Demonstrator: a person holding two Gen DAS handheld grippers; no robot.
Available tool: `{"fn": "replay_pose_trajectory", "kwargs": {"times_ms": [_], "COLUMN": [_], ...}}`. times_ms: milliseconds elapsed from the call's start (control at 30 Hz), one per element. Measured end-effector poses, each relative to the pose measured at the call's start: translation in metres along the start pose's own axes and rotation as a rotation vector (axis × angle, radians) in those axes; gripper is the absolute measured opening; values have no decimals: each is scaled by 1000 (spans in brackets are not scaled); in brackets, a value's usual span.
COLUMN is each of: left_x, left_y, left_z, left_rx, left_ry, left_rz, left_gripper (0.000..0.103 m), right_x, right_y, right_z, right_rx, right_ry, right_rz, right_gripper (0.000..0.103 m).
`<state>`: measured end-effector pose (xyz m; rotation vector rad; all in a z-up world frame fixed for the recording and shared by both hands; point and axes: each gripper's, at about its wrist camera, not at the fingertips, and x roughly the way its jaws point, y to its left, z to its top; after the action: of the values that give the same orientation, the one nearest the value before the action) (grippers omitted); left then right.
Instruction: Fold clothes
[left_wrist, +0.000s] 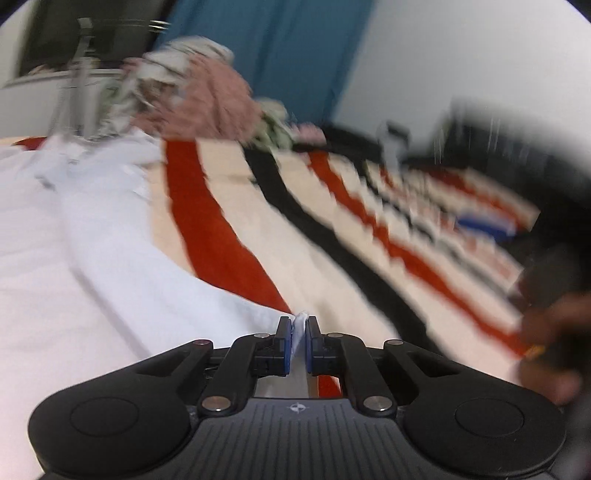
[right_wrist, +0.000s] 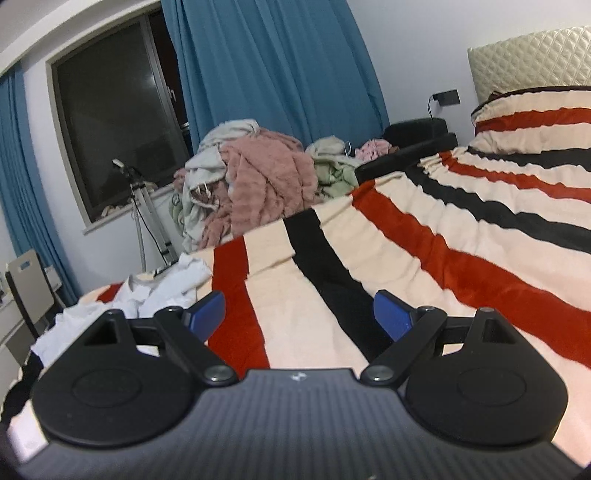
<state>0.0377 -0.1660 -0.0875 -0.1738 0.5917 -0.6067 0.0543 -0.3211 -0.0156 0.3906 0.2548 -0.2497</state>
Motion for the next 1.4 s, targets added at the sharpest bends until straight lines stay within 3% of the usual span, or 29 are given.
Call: {"fn": "replay_pose_trajectory", "kwargs": {"times_ms": [100,167,267,433,500,600,700,933,1000,1167,1400], "left_x": [-65,-106,-150,-162,-163,-168,-172,-163,-160,-145,-115], "left_y": [28,46,71,104,107,109,111,99,95,89,90], "left_z": [13,9,-6,-32,-36,-38,-38,-28,-19,20,79], "left_rx": [-140,-206,-298,-362,-333,-302,-307,-249,-216,-107,96], "left_ry": [-72,-118,-128,18,41,38,39,58,61,38,-70], "left_rz": [0,30,103,268,327,349,339,311,323,335,346], "left_gripper": [8,7,7,6,6,7,17,78,89,100,103], "right_x": [-3,-5,-12,-20,-19,-19,-22,-27,-29,-31,-29], "right_y": [5,12,26,51,61,73,80,89,90,91,92], "right_z": [1,-1,-5,-13,-19,-26,-30,-35,-35,-36,-37], "right_rx": [-5,-26,-58,-114,-140,-178,-197,-209,-208,-200,-187], "right_ry": [-6,10,29,58,82,104,114,120,119,111,107], "right_rz": [22,41,87,159,179,190,207,235,248,271,292], "right_gripper": [89,89,89,89,89,89,89,89,89,89,88]}}
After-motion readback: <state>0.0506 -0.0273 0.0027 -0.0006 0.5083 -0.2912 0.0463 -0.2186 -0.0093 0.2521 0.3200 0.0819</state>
